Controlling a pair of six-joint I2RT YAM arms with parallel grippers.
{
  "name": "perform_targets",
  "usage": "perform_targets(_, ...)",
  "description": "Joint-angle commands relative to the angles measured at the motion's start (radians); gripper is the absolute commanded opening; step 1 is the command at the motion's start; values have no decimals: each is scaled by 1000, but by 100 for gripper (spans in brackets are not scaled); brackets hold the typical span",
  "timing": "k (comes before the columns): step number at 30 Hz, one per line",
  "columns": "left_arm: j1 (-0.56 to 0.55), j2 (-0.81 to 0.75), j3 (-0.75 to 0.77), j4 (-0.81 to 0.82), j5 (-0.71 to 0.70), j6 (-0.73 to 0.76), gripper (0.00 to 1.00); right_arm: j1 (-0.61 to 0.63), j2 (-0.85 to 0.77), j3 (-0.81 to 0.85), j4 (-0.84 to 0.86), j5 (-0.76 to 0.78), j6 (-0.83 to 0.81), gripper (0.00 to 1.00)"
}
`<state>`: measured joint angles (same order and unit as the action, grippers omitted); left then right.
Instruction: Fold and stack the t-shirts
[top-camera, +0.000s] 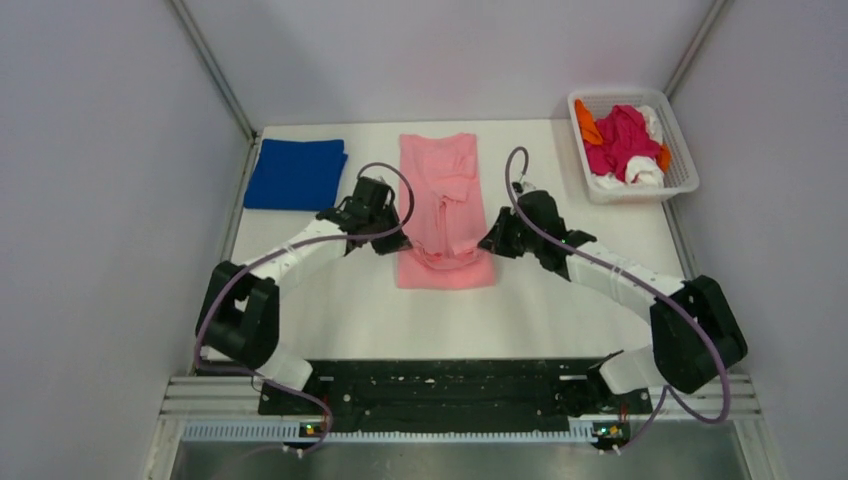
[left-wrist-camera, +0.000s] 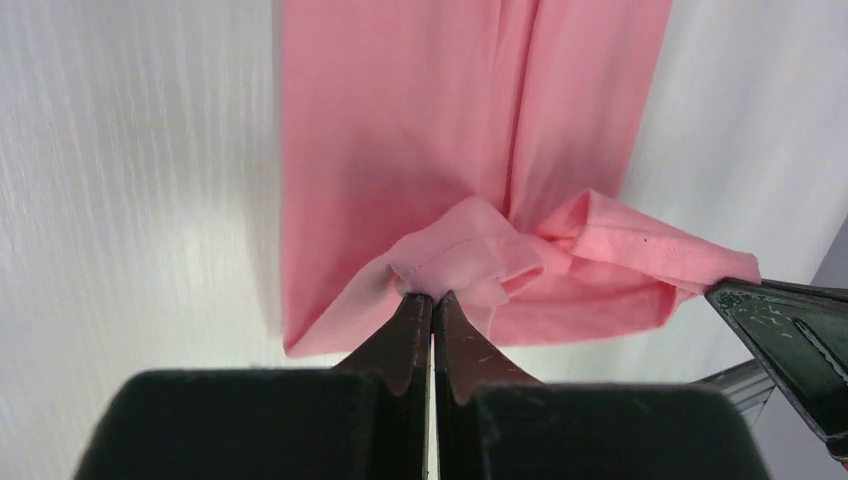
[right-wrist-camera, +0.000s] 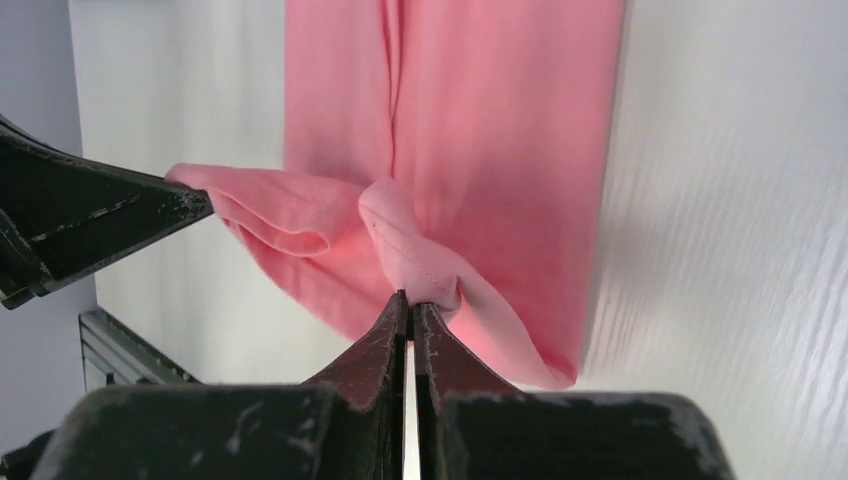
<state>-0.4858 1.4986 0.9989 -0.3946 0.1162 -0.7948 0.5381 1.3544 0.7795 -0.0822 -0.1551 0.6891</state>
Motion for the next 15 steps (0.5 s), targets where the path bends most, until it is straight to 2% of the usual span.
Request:
perform_targets(1, 61, 101, 157, -18, 55, 56, 0, -74, 101, 123, 97, -53, -66, 0)
perform_targets(15, 162, 351, 408, -54, 87, 169, 0, -195, 405, 388, 125, -131, -148, 0)
